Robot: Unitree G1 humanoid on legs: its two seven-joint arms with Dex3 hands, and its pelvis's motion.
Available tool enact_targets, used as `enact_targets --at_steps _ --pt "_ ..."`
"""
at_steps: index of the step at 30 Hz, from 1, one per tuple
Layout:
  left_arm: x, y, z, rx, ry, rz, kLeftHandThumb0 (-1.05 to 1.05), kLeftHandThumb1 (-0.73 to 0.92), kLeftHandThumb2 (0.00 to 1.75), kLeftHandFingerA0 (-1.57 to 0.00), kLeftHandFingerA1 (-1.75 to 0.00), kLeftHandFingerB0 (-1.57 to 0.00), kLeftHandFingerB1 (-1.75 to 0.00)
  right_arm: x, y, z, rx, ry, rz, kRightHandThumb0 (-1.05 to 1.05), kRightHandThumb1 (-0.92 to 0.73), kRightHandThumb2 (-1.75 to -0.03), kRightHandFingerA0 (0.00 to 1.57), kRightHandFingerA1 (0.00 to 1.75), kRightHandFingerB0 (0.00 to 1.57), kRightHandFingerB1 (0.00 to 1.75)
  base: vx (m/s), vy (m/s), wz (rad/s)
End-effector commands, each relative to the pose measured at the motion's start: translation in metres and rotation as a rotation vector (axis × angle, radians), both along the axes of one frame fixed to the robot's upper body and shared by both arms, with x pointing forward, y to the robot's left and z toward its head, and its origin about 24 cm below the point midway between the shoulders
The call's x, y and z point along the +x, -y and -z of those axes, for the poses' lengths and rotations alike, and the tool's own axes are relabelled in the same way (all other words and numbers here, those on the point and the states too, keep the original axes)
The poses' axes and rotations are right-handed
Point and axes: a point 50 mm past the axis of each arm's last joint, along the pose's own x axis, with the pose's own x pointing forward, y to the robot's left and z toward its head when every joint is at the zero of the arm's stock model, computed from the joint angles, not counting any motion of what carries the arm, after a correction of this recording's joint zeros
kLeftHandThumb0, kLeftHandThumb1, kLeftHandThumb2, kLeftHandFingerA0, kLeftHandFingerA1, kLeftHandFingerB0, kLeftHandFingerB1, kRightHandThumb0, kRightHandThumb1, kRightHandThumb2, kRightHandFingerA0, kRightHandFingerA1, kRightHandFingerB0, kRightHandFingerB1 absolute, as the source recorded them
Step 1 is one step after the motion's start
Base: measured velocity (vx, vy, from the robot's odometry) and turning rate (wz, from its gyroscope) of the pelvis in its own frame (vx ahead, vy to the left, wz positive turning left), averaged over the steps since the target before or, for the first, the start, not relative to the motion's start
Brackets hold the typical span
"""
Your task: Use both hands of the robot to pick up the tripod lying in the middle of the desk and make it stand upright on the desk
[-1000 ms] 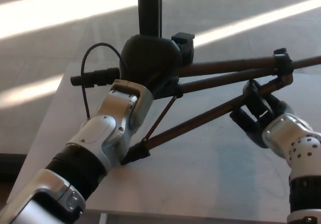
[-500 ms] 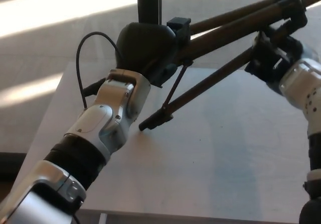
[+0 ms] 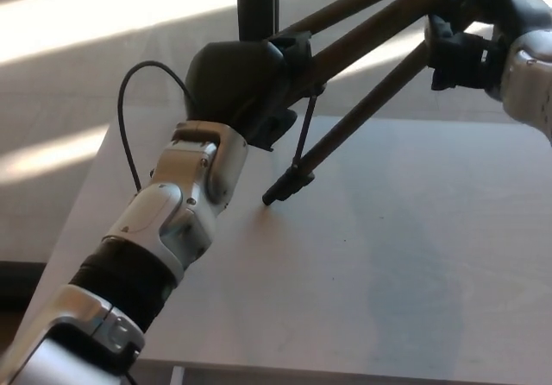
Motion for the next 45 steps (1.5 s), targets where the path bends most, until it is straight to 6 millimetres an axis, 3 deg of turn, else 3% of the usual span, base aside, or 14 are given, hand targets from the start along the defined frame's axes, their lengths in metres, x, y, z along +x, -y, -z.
enact_targets --at_steps 1,16,17,18,21,22,25,28,34,37,39,41,44,45 --pt "-0.003 -0.004 0.019 -0.002 -0.077 -0.029 -0.16 0.47 0.85 -0.88 -1.75 -0.71 -1.6 0.004 0.0 -0.043 -0.329 0.048 -0.033 -0.28 -0.45 -1.12 0.98 1.75 0.72 1.7 0.0 0.0 0.0" --pt "-0.009 -0.004 0.035 -0.053 -0.165 -0.065 -0.19 0.62 0.73 -0.83 -1.75 -0.59 -1.66 0.009 -0.024 -0.088 -0.575 0.12 -0.087 -0.3 -0.52 -0.99 0.96 1.75 0.66 1.61 0.0 0.0 0.0" --pt "-0.009 -0.003 0.036 -0.055 -0.166 -0.071 -0.18 0.61 0.73 -0.84 -1.75 -0.61 -1.64 0.008 -0.031 -0.097 -0.59 0.15 -0.104 -0.32 -0.56 -0.95 0.96 1.75 0.63 1.53 0.0 0.0 0.0" --pt "-0.009 -0.002 0.037 -0.06 -0.157 -0.069 -0.17 0.59 0.7 -0.86 -1.75 -0.61 -1.65 0.007 -0.037 -0.103 -0.608 0.174 -0.117 -0.41 -0.52 -1.03 1.21 1.35 0.78 1.06 0.0 0.0 0.0" --pt "-0.01 0.0 0.038 -0.063 -0.156 -0.068 -0.17 0.59 0.7 -0.86 -1.75 -0.61 -1.65 0.008 -0.038 -0.104 -0.618 0.177 -0.121 -0.41 -0.52 -1.03 1.21 1.35 0.78 1.06 0.0 0.0 0.0" --pt "-0.01 0.0 0.036 -0.078 -0.173 -0.067 -0.2 0.64 0.69 -0.86 -1.75 -0.58 -1.65 0.007 -0.045 -0.11 -0.664 0.214 -0.133 -0.29 -0.56 -1.01 1.08 1.74 0.63 1.24 0.0 0.0 0.0" --pt "-0.012 0.0 0.039 -0.087 -0.183 -0.058 -0.19 0.64 0.74 -0.85 -1.75 -0.6 -1.6 0.006 -0.056 -0.114 -0.703 0.178 -0.096 -0.41 -0.66 -0.86 0.91 1.67 0.63 1.22 0.0 0.0 0.0" --pt "-0.014 -0.001 0.046 -0.115 -0.237 -0.083 -0.18 0.63 0.86 -0.82 -1.75 -0.64 -1.54 0.005 -0.067 -0.116 -0.726 0.253 -0.137 -0.31 -0.38 -1.23 0.87 1.7 0.7 1.37 0.0 0.0 0.0" --pt "-0.023 -0.004 0.059 -0.208 -0.255 -0.086 -0.17 0.62 0.9 -0.84 -1.75 -0.66 -1.58 0.003 -0.083 -0.114 -0.77 0.29 -0.185 -0.38 -0.45 -1.09 0.96 1.75 0.78 1.49 0.0 0.0 0.0" --pt "-0.025 -0.004 0.063 -0.242 -0.275 -0.097 -0.2 0.64 0.85 -0.84 -1.75 -0.72 -1.36 0.002 -0.087 -0.114 -0.799 0.349 -0.218 -0.44 -0.44 -1.14 0.98 1.75 0.86 1.55 0.0 0.0 0.0" --pt "-0.026 -0.006 0.065 -0.289 -0.273 -0.11 -0.21 0.6 0.92 -0.86 -1.53 -0.74 -0.85 0.0 -0.096 -0.12 -0.84 0.372 -0.211 -0.46 -0.54 -1.06 0.97 1.75 0.78 1.58 0.0 0.0 0.0" --pt "-0.026 -0.008 0.065 -0.344 -0.296 -0.135 -0.18 0.63 0.81 -0.88 -1.61 -0.75 -0.73 -0.001 -0.101 -0.122 -0.886 0.384 -0.203 -0.44 -0.56 -1.04 1.01 1.75 0.8 1.66 0.0 0.0 0.0" --pt "-0.026 -0.011 0.064 -0.413 -0.304 -0.143 -0.18 0.62 0.89 -0.91 -1.38 -0.69 -0.67 -0.004 -0.105 -0.126 -0.907 0.412 -0.209 -0.45 -0.59 -1.02 1.02 1.75 0.8 1.65 0.0 0.0 0.0" --pt "-0.026 -0.011 0.064 -0.429 -0.308 -0.148 -0.2 0.62 0.9 -0.94 -1.34 -0.64 -0.66 -0.004 -0.106 -0.127 -0.915 0.418 -0.21 -0.5 -0.7 -0.81 1.01 1.75 0.83 1.51 0.0 0.0 0.0"
